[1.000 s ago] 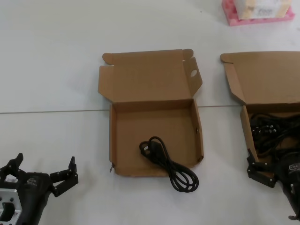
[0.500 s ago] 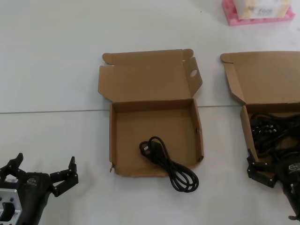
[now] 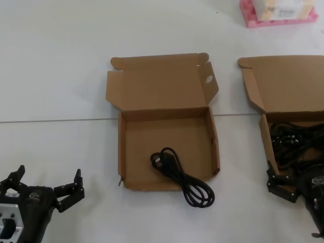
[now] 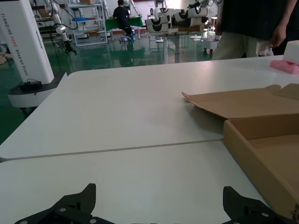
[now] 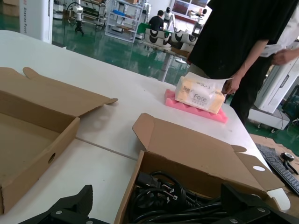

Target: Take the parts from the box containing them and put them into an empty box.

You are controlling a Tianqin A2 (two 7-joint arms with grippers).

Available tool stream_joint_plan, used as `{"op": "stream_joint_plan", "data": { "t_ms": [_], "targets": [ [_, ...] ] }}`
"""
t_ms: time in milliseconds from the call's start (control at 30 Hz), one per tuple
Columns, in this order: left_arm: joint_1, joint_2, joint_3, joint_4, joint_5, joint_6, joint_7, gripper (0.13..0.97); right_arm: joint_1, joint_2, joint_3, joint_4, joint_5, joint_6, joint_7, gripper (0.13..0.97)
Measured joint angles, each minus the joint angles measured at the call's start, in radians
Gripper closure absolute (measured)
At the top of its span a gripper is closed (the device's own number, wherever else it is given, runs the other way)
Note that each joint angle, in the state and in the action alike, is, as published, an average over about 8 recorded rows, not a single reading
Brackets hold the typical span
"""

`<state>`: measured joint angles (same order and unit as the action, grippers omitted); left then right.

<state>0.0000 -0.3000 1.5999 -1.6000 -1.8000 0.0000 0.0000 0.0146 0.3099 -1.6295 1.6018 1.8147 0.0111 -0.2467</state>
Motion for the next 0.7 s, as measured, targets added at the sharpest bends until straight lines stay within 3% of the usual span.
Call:
{"op": "stream_joint_plan", "data": {
  "t_ms": [700],
  "targets": [
    [0.0, 0.0, 0.0, 0.0, 0.0, 0.0, 0.0, 0.132, 0.0, 0.0, 0.0, 0.0, 0.0, 0.0, 0.0, 0.129]
  ]
}}
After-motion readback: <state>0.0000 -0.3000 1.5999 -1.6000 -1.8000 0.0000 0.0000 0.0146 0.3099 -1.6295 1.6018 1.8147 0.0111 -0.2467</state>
